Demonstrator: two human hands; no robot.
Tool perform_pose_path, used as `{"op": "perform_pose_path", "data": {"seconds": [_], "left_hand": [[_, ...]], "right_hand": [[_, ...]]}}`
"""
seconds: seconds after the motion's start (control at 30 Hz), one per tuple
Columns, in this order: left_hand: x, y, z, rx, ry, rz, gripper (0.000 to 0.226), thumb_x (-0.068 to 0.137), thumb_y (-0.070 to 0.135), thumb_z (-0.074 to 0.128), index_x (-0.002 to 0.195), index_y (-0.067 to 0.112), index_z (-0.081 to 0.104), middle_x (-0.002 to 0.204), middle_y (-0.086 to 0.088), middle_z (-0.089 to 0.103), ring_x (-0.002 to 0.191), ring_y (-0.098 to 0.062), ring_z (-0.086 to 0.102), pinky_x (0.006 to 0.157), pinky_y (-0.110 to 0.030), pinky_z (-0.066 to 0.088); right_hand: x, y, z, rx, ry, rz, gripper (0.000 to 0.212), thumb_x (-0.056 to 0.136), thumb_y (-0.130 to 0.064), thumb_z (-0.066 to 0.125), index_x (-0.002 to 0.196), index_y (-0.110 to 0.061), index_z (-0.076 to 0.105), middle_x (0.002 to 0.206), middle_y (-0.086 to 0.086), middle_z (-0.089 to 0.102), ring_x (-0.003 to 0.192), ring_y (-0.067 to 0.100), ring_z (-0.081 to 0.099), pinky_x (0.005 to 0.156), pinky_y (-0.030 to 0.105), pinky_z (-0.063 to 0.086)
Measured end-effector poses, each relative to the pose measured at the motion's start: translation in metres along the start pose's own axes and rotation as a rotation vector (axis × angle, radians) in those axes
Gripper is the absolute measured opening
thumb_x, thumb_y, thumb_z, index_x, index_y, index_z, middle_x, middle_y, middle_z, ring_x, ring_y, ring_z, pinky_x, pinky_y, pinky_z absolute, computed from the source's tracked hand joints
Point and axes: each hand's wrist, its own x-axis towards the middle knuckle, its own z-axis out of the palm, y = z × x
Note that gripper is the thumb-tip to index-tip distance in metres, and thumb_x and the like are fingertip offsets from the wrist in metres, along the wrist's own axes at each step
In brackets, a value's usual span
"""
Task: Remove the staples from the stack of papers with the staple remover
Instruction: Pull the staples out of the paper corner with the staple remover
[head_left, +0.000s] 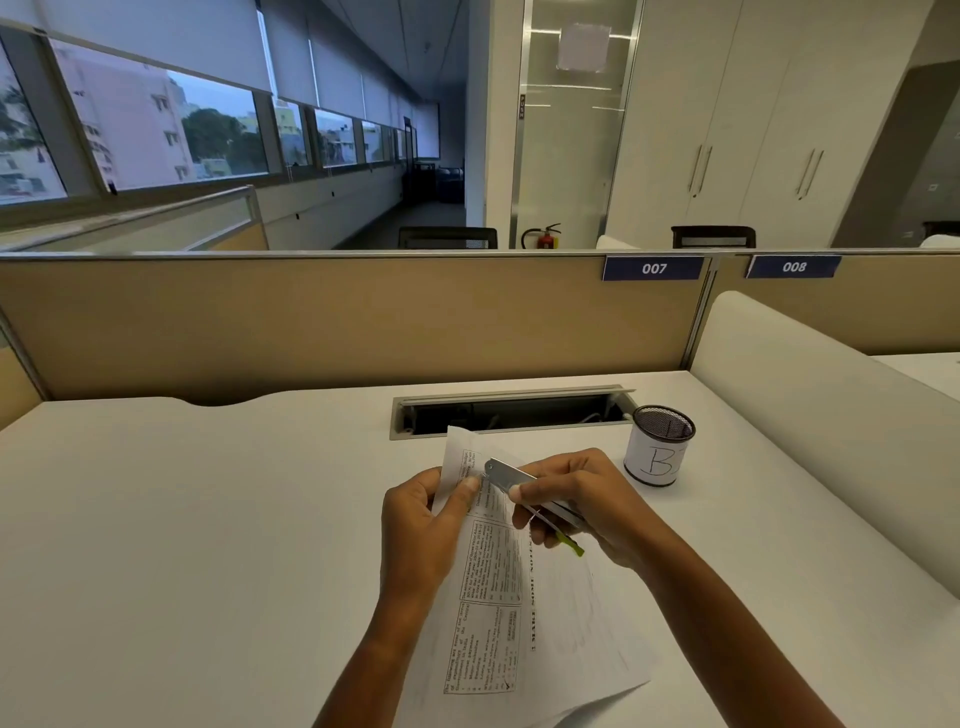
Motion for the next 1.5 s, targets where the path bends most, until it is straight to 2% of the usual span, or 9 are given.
{"op": "perform_pose_path", "data": {"seconds": [0.47, 0.6, 0.67, 0.8, 0.93, 1.03, 1.13, 1.3, 1.5], "left_hand": [[0.005, -0.001, -0.004, 0.019, -0.016, 0.046, 0.016, 0.079, 0.023, 0.061, 0.067, 0.032, 0.058, 0.065, 0.013, 0.062, 0.050, -0.009, 0.062, 0.040, -0.007, 0.045], [0.007, 0.000, -0.003, 0.020, -0.039, 0.074, 0.018, 0.079, 0.021, 0.061, 0.066, 0.034, 0.057, 0.063, 0.015, 0.060, 0.051, 0.007, 0.061, 0.039, -0.004, 0.041], [0.007, -0.002, -0.003, 0.016, -0.056, 0.078, 0.019, 0.079, 0.020, 0.061, 0.067, 0.034, 0.058, 0.064, 0.014, 0.061, 0.052, 0.008, 0.061, 0.040, -0.004, 0.042], [-0.003, -0.016, 0.001, -0.036, -0.163, 0.036, 0.014, 0.077, 0.012, 0.062, 0.071, 0.024, 0.066, 0.068, 0.008, 0.066, 0.060, 0.003, 0.063, 0.049, -0.009, 0.048], [-0.002, -0.030, -0.007, -0.159, -0.014, -0.120, 0.009, 0.079, 0.016, 0.060, 0.074, 0.019, 0.067, 0.073, -0.001, 0.071, 0.064, -0.014, 0.068, 0.050, -0.021, 0.056], [0.000, -0.032, -0.007, -0.214, 0.013, -0.229, 0.009, 0.081, 0.020, 0.059, 0.076, 0.017, 0.066, 0.075, -0.006, 0.071, 0.065, -0.024, 0.069, 0.050, -0.028, 0.057], [-0.003, -0.030, 0.000, -0.270, 0.027, -0.286, 0.010, 0.081, 0.020, 0.060, 0.075, 0.015, 0.066, 0.074, -0.008, 0.071, 0.063, -0.025, 0.068, 0.048, -0.027, 0.055], [-0.005, -0.023, 0.007, -0.340, 0.041, -0.336, 0.011, 0.081, 0.020, 0.060, 0.072, 0.018, 0.068, 0.073, -0.008, 0.070, 0.068, -0.030, 0.066, 0.056, -0.033, 0.055], [-0.007, -0.019, 0.008, -0.393, 0.050, -0.384, 0.017, 0.084, 0.023, 0.056, 0.071, 0.019, 0.067, 0.073, -0.003, 0.069, 0.068, -0.025, 0.064, 0.054, -0.029, 0.051]], "right_hand": [[0.009, -0.005, -0.009, 0.026, -0.080, -0.037, 0.024, 0.079, -0.007, 0.061, 0.060, -0.017, 0.071, 0.055, -0.002, 0.068, 0.044, 0.010, 0.059, 0.044, 0.016, 0.046], [0.012, -0.004, -0.016, 0.021, -0.140, -0.015, 0.024, 0.081, -0.008, 0.060, 0.061, -0.015, 0.071, 0.056, -0.003, 0.069, 0.045, 0.009, 0.060, 0.045, 0.016, 0.047], [0.014, -0.003, -0.017, 0.032, -0.165, 0.002, 0.021, 0.081, -0.007, 0.058, 0.064, -0.012, 0.070, 0.056, -0.002, 0.068, 0.045, 0.008, 0.059, 0.044, 0.015, 0.047], [0.021, -0.009, -0.038, 0.275, -0.010, 0.048, 0.011, 0.081, -0.006, 0.053, 0.075, -0.001, 0.060, 0.056, 0.005, 0.062, 0.042, 0.009, 0.053, 0.037, 0.016, 0.042], [0.014, -0.012, -0.049, 0.080, 0.007, -0.011, 0.010, 0.080, -0.012, 0.061, 0.074, -0.006, 0.067, 0.063, 0.004, 0.068, 0.047, 0.011, 0.059, 0.044, 0.018, 0.047], [0.009, -0.003, -0.031, -0.020, 0.003, 0.013, 0.013, 0.084, -0.020, 0.059, 0.077, -0.013, 0.067, 0.068, 0.002, 0.069, 0.049, 0.008, 0.061, 0.048, 0.017, 0.049], [0.006, 0.009, -0.011, -0.063, 0.004, 0.055, 0.026, 0.089, -0.028, 0.050, 0.089, -0.007, 0.065, 0.074, 0.003, 0.067, 0.050, 0.006, 0.061, 0.048, 0.014, 0.049], [0.001, 0.023, 0.013, -0.233, 0.052, -0.048, 0.021, 0.087, -0.030, 0.055, 0.095, -0.015, 0.068, 0.079, -0.003, 0.067, 0.060, 0.001, 0.060, 0.052, 0.008, 0.045], [-0.001, 0.029, 0.023, -0.256, 0.159, -0.129, 0.013, 0.080, -0.028, 0.065, 0.090, -0.021, 0.067, 0.085, -0.005, 0.067, 0.069, 0.007, 0.060, 0.067, 0.023, 0.051]]}}
